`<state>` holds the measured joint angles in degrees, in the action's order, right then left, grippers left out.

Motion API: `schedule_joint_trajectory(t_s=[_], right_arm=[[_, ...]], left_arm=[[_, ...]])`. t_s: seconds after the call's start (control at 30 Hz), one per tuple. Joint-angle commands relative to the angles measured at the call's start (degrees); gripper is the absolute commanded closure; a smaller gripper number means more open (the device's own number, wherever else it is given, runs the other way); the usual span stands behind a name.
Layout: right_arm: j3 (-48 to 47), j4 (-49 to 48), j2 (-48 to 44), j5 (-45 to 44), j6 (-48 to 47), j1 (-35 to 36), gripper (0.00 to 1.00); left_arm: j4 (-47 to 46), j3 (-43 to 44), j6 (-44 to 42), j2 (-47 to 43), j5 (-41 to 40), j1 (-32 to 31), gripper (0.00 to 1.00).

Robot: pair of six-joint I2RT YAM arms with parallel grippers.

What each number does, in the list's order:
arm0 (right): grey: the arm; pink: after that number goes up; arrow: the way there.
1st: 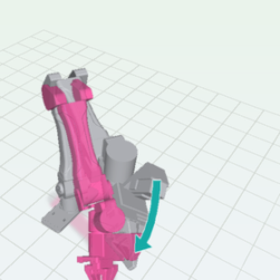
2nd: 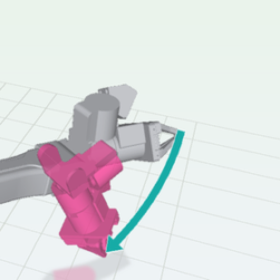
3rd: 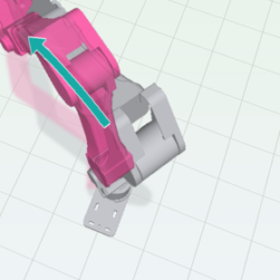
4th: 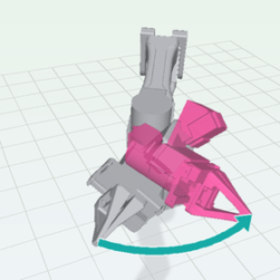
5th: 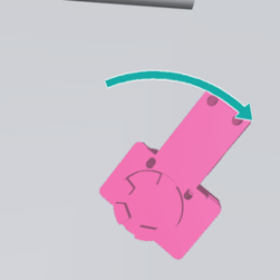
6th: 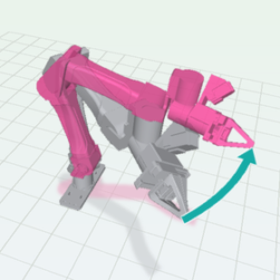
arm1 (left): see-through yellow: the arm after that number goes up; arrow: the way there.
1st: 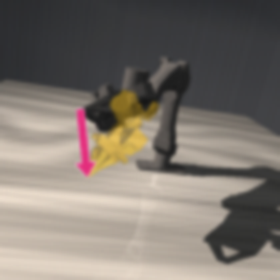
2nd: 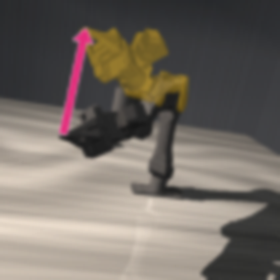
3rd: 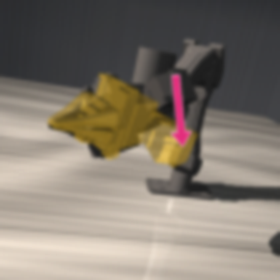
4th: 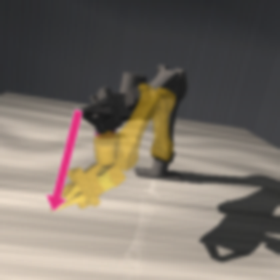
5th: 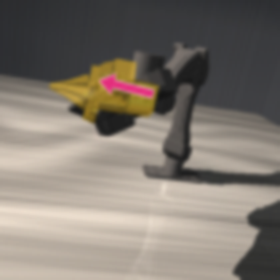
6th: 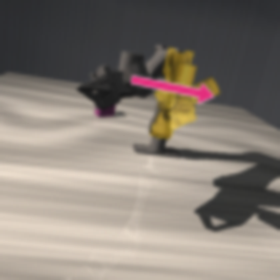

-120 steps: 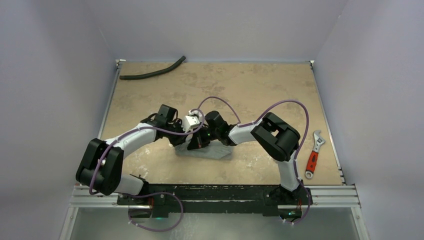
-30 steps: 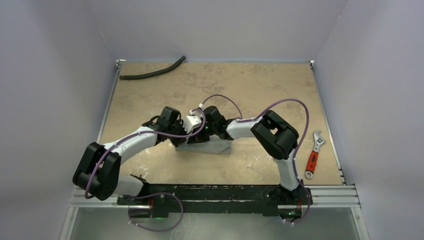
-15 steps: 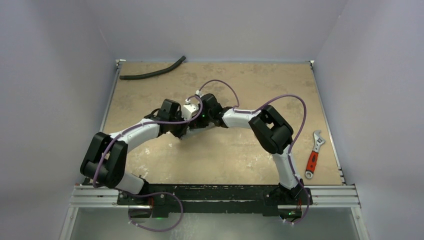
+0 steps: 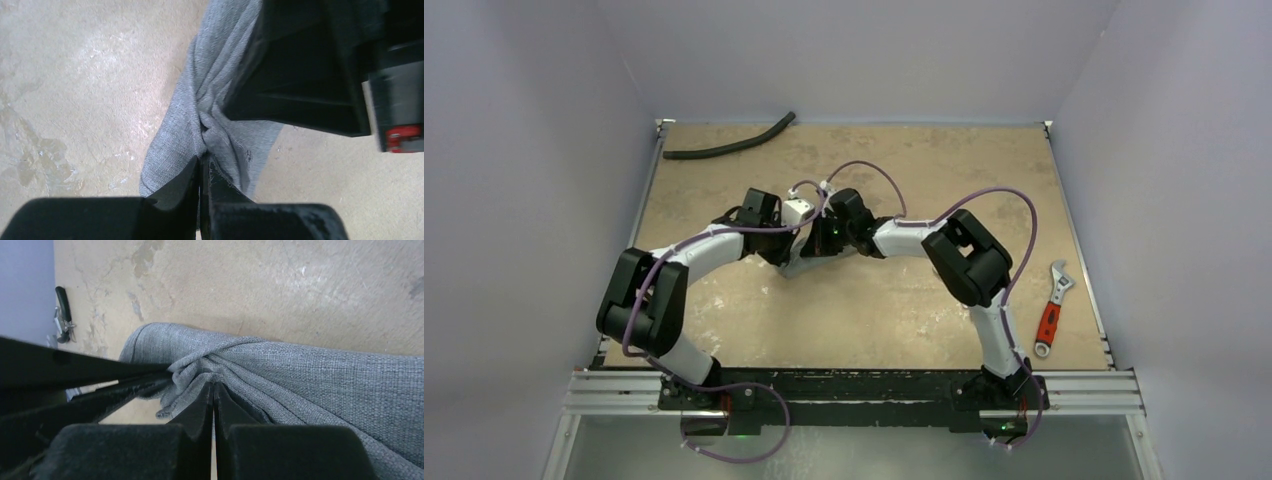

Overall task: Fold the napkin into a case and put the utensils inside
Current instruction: Stuff the top corner of the smaller-rectangle-folded napkin into the folded napkin.

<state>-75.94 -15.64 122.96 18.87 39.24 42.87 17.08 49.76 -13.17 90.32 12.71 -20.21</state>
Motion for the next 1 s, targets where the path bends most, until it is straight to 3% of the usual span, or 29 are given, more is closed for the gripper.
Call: schedule_joint_trajectory(t_s=[0.0, 0.53, 0.97], right_arm=[[3.9, 0.4, -2.2, 3.7, 1.1, -0.7, 1.00], [9.4, -10.0, -9.1, 4.5, 4.6, 0.2, 0.94], [5.7, -14.0, -1.0, 5.8, 7.6, 2.9, 1.00]], left_arm=[[1.4, 1.5, -2.0, 1.2, 2.6, 0.8, 1.00], [2.2, 1.1, -2.6, 0.8, 3.3, 0.8, 1.00], [3.1, 1.0, -2.5, 0.3, 4.5, 0.8, 1.00]])
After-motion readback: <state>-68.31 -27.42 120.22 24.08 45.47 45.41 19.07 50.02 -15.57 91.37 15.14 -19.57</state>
